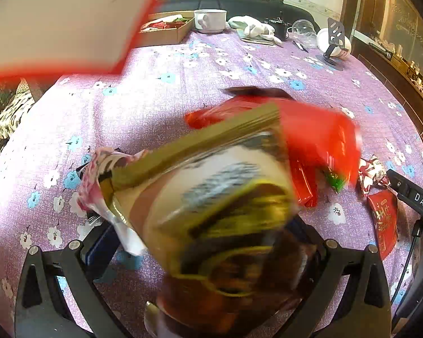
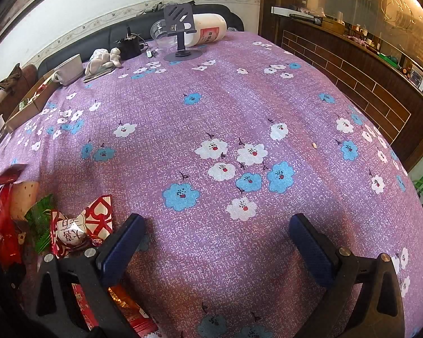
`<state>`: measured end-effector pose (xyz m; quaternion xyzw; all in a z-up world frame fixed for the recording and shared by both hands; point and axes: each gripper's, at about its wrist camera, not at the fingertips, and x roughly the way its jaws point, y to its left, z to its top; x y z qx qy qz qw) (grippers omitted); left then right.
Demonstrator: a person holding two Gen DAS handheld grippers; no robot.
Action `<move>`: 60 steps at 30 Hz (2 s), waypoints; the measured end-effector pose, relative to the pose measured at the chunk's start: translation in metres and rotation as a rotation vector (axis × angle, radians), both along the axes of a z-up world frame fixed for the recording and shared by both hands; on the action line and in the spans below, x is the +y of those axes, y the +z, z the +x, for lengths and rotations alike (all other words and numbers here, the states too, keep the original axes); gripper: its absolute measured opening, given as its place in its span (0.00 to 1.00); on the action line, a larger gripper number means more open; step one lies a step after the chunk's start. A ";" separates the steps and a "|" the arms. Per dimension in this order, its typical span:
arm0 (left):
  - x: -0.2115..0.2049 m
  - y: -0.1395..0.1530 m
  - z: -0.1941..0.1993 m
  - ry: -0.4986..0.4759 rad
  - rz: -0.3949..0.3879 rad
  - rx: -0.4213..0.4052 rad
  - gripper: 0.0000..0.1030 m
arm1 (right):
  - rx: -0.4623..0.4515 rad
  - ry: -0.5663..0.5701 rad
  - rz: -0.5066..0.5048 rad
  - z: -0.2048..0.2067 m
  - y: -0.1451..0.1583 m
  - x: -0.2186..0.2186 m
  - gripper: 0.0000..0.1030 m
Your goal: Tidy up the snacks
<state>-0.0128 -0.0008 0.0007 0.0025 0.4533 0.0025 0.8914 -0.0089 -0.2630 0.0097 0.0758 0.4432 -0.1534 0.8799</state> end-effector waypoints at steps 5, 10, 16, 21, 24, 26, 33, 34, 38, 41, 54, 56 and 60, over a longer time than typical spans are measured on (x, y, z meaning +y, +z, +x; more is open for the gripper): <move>-0.001 0.000 0.000 0.000 0.000 0.000 1.00 | 0.000 0.000 0.000 0.000 0.000 0.000 1.00; -0.001 0.000 -0.001 0.000 0.001 -0.001 1.00 | 0.000 0.000 0.000 0.000 0.000 0.000 1.00; -0.001 0.000 -0.001 0.001 0.001 -0.001 1.00 | 0.000 0.000 0.000 0.000 0.000 0.000 1.00; -0.001 0.000 -0.001 0.001 0.001 -0.001 1.00 | 0.000 0.000 0.000 0.000 0.000 0.000 1.00; -0.001 0.000 -0.001 0.001 0.001 -0.001 1.00 | 0.000 0.000 0.000 0.000 0.000 0.000 1.00; -0.001 0.000 -0.001 0.001 0.001 -0.001 1.00 | 0.001 0.000 0.000 0.000 0.000 0.000 1.00; -0.001 -0.001 -0.001 0.001 0.001 -0.001 1.00 | 0.000 0.000 0.000 0.000 0.000 0.000 1.00; -0.001 -0.001 -0.001 0.001 0.001 -0.001 1.00 | 0.000 0.000 0.000 0.000 0.000 0.000 1.00; -0.001 -0.001 0.000 0.001 0.001 -0.001 1.00 | 0.000 0.000 0.000 0.000 0.000 0.000 1.00; -0.001 -0.002 0.000 0.001 0.001 -0.001 1.00 | 0.000 0.000 0.000 0.000 0.000 0.000 1.00; 0.016 0.013 -0.033 -0.067 -0.022 -0.004 1.00 | 0.000 -0.001 0.000 0.000 0.000 0.000 1.00; 0.029 0.027 -0.049 -0.090 -0.019 -0.055 1.00 | 0.000 -0.001 0.000 0.000 0.000 0.001 1.00; 0.054 0.047 -0.080 -0.094 0.037 -0.146 1.00 | 0.019 0.017 0.007 0.000 0.000 0.000 1.00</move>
